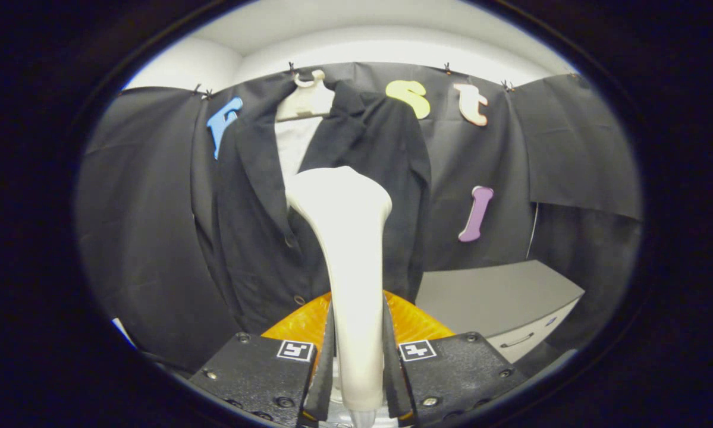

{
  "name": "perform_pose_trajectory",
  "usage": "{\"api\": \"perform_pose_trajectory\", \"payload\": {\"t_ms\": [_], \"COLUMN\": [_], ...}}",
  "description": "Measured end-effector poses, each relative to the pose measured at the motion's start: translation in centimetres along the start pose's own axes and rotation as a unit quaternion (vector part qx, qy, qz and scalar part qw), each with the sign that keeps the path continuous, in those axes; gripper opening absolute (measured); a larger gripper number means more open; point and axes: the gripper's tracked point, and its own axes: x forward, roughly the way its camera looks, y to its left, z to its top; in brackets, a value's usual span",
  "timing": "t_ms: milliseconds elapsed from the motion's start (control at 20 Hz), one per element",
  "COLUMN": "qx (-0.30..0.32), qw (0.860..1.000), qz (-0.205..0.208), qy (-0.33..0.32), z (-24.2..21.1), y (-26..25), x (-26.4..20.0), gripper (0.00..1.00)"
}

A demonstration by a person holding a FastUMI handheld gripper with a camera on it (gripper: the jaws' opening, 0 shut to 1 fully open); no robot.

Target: Iron the clothes twice with a garment steamer, once on the left side and once on the right side.

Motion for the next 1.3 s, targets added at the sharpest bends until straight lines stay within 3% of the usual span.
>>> {"api": "perform_pose_trajectory", "payload": {"t_ms": [350,600,1000,1300], "qx": [-0.013,-0.018,-0.025,-0.041], "qw": [0.997,0.996,0.998,0.999], "qz": [0.030,0.037,0.009,-0.003], "qy": [-0.066,-0.084,-0.059,-0.031], "z": [10.7,14.8,15.0,12.3], "y": [7.9,13.4,18.3,19.5], "x": [-0.4,1.1,5.6,7.5], "gripper": [0.39,0.39,0.39,0.39]}}
